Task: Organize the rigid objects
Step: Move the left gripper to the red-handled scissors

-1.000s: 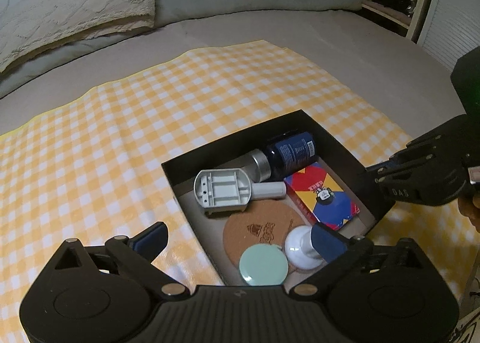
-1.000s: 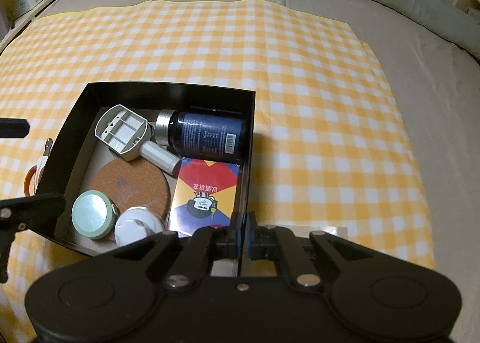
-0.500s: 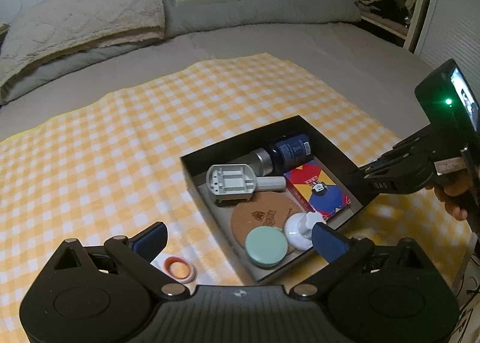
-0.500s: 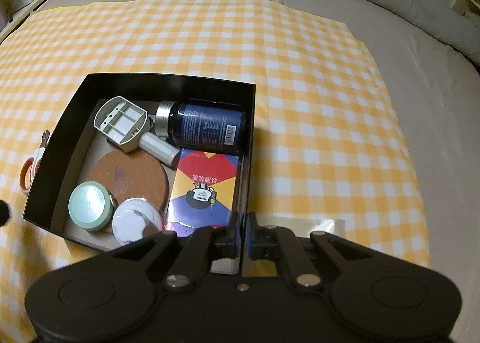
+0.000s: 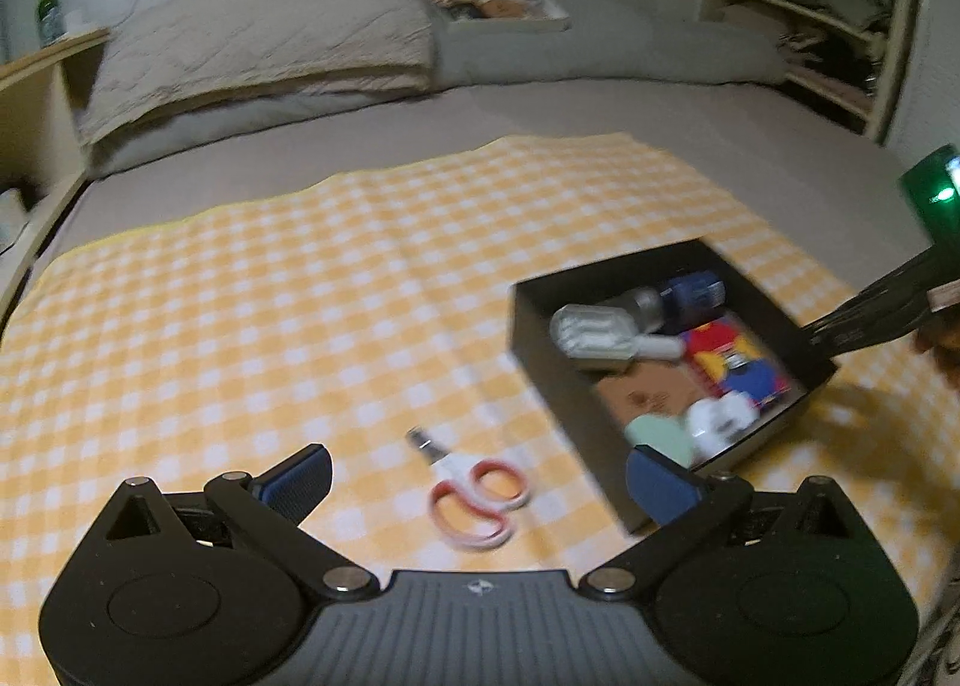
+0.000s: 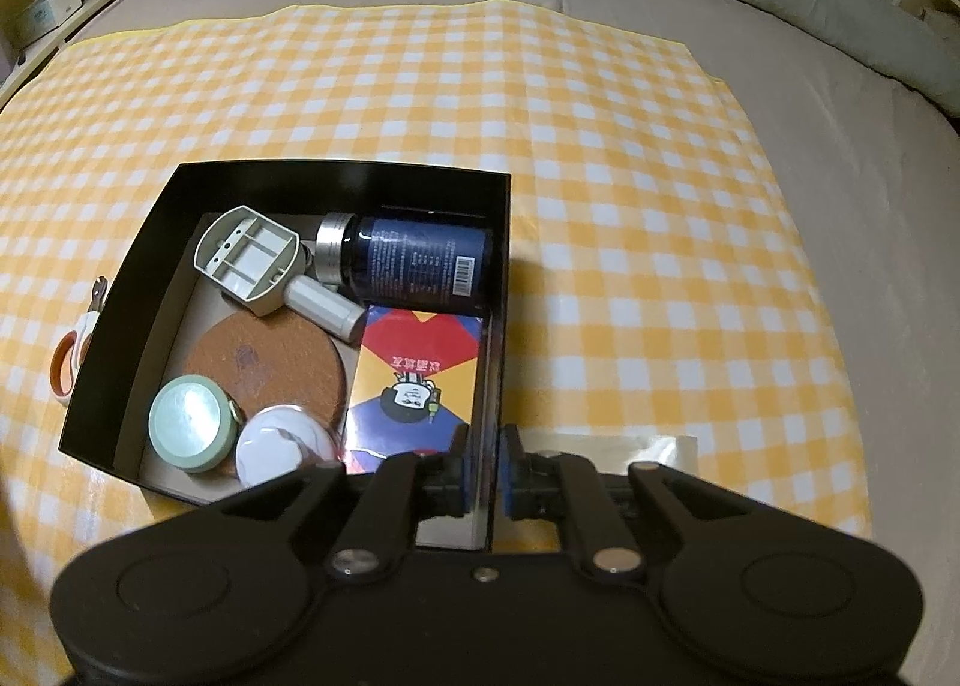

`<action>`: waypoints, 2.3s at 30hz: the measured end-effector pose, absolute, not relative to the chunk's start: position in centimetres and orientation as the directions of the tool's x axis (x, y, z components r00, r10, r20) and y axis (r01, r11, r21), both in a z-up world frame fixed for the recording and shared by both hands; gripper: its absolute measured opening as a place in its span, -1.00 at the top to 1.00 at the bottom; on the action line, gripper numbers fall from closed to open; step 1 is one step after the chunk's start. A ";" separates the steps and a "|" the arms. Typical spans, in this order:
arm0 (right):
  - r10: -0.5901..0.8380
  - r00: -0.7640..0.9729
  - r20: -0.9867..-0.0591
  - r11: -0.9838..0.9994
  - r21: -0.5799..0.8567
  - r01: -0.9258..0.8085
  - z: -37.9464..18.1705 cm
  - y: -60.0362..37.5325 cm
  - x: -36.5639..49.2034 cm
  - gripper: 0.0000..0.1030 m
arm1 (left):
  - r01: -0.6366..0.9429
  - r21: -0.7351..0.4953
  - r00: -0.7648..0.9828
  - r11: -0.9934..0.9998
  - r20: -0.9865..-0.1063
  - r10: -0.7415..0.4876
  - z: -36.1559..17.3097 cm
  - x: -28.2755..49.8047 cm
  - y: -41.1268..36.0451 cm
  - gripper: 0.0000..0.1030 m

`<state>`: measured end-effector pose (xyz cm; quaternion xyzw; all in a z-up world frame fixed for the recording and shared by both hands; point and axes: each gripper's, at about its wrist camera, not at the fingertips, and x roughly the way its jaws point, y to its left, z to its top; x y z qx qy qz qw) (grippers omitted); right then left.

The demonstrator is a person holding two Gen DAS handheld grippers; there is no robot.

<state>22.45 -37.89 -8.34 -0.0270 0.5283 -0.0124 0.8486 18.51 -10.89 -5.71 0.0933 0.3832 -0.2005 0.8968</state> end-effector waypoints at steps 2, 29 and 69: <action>-0.052 0.443 -0.895 0.998 -0.065 -0.013 -8.4 -37.7 22.5 0.71 | 0.401 0.028 0.628 0.915 -0.736 -0.253 -6.3 18.6 -10.2 -1.00; -0.049 0.449 -0.892 0.997 -0.069 -0.028 -8.7 -37.6 22.9 0.72 | 0.619 -0.149 0.361 0.771 -0.818 -0.448 -15.9 22.3 -12.3 -0.99; -0.070 0.449 -0.891 0.993 -0.104 -0.051 -8.9 -37.0 23.1 0.58 | 0.354 0.035 0.468 0.935 -0.872 -0.145 -15.0 22.7 -1.2 -1.00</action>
